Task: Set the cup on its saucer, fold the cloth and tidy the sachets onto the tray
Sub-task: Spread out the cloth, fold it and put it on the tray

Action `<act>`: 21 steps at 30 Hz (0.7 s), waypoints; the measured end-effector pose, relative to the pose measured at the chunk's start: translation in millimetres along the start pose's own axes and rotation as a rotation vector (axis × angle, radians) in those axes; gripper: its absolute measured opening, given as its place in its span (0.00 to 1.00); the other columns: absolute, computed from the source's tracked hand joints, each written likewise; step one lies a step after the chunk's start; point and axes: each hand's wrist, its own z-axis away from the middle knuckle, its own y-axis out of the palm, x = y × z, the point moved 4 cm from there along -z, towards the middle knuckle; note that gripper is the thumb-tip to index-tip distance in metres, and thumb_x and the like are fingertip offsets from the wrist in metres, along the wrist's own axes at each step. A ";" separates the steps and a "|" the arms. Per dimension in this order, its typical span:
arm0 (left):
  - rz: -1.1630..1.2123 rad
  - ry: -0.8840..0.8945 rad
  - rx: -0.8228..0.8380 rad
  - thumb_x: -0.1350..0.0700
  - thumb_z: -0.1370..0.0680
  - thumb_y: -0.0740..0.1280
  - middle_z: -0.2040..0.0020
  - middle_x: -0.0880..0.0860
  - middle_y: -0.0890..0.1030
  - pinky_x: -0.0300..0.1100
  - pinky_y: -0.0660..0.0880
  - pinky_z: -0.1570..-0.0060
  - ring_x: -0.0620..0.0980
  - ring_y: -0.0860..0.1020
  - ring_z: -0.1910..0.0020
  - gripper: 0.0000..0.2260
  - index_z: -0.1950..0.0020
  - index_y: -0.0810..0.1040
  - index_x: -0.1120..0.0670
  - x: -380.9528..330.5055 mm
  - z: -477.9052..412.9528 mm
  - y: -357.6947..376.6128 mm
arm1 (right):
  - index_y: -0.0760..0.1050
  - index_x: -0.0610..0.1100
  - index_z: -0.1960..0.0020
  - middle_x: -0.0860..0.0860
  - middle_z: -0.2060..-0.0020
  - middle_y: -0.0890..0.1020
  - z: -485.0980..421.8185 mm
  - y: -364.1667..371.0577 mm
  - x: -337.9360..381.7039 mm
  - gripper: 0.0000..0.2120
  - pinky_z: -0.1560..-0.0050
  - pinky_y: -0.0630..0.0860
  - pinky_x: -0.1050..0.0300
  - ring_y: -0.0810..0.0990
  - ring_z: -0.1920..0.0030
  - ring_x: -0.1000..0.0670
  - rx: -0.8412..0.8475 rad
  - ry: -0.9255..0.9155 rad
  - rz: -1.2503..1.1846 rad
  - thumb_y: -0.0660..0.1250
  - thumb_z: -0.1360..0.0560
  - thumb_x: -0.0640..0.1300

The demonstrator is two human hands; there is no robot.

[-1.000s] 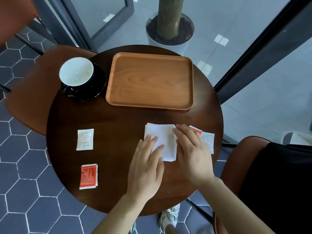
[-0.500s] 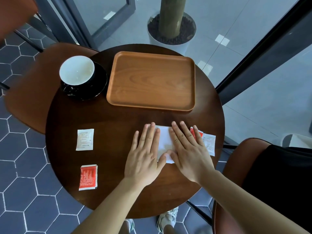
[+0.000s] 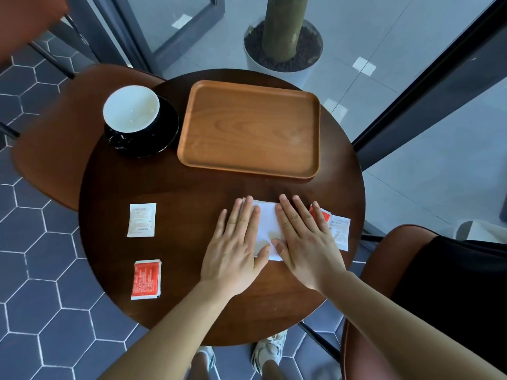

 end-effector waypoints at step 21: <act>0.577 -0.739 -0.051 0.59 0.27 0.69 0.52 0.51 0.78 0.46 0.75 0.53 0.52 0.76 0.50 0.11 0.45 0.79 0.54 1.0 -2.3 -42.3 | 0.82 0.41 0.44 0.45 0.54 0.81 -45.7 -38.7 -5.3 0.17 0.53 0.73 0.46 0.78 0.53 0.39 -0.200 0.062 -0.127 0.78 0.31 0.44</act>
